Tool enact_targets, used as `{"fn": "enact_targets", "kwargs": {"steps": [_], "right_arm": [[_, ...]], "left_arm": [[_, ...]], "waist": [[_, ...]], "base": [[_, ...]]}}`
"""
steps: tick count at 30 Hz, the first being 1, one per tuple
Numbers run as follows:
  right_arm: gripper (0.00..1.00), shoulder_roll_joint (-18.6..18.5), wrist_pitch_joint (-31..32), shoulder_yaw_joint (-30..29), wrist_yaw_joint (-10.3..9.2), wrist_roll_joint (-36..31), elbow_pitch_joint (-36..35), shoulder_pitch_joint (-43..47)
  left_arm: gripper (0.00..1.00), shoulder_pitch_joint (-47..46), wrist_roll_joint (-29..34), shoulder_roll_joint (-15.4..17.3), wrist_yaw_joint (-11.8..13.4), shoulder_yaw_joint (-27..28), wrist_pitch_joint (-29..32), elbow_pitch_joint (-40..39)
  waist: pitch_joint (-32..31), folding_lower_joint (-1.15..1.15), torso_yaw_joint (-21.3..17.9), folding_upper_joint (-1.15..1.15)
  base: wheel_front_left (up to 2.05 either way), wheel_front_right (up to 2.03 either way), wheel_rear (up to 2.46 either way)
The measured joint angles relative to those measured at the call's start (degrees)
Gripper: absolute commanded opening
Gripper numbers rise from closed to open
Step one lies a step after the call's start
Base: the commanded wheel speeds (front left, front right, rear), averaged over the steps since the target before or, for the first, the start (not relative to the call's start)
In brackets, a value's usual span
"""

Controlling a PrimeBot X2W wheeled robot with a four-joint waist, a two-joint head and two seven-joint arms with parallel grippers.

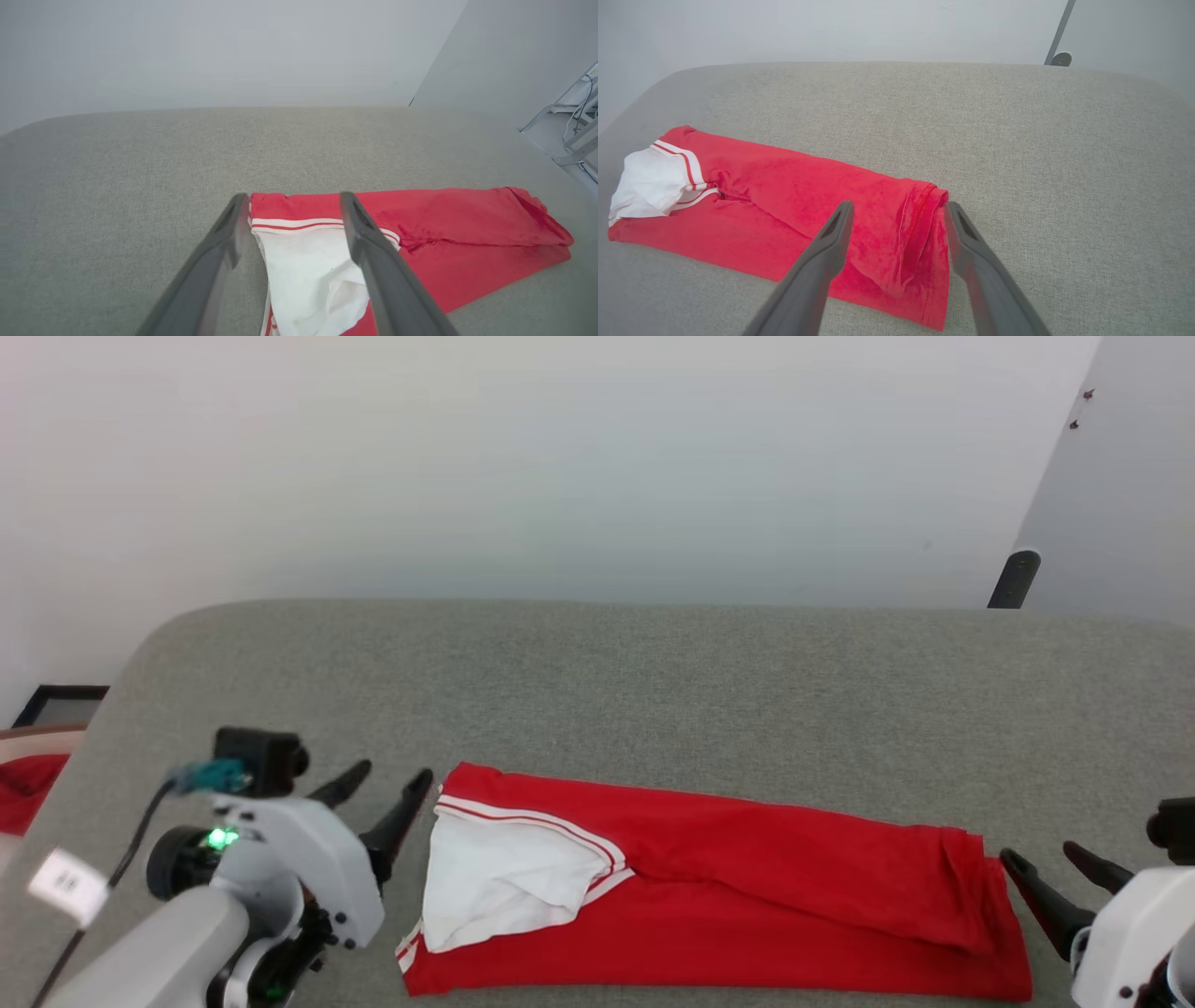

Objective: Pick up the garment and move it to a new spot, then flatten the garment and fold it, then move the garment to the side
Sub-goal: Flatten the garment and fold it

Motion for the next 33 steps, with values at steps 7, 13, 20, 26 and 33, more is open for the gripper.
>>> {"fn": "enact_targets", "kwargs": {"steps": [7,13,20,26,33], "right_arm": [[1.0,1.0,1.7,-2.9,0.0,-0.9,2.0,0.8],[1.0,1.5,5.5,-4.7,0.0,-1.1,3.3,0.9],[1.0,2.3,9.3,-6.5,0.0,-1.9,4.8,0.3],[1.0,2.6,11.3,-7.3,0.0,-3.0,6.9,-1.7],[1.0,3.6,14.3,-7.6,0.0,-3.5,10.2,-3.8]], "left_arm": [[1.0,5.0,2.9,0.5,1.2,2.4,-12.4,-0.5],[1.0,9.3,3.3,-0.1,2.9,5.1,-17.4,-0.5],[1.0,13.4,4.6,-1.4,3.7,10.0,-18.6,-1.0],[1.0,15.9,7.9,-4.7,3.5,16.5,-18.7,-2.3],[1.0,18.5,11.9,-8.9,1.5,21.5,-18.8,-2.6]], "waist": [[1.1,0.0,0.8,0.0],[2.4,0.0,2.1,0.0],[5.1,0.0,3.6,0.0],[8.1,0.0,5.0,0.0],[11.5,0.0,6.3,0.0]], "base": [[0.0,0.0,0.0],[0.0,0.0,0.0],[0.0,0.0,0.0],[0.0,0.0,0.0],[0.0,0.0,0.0]]}}
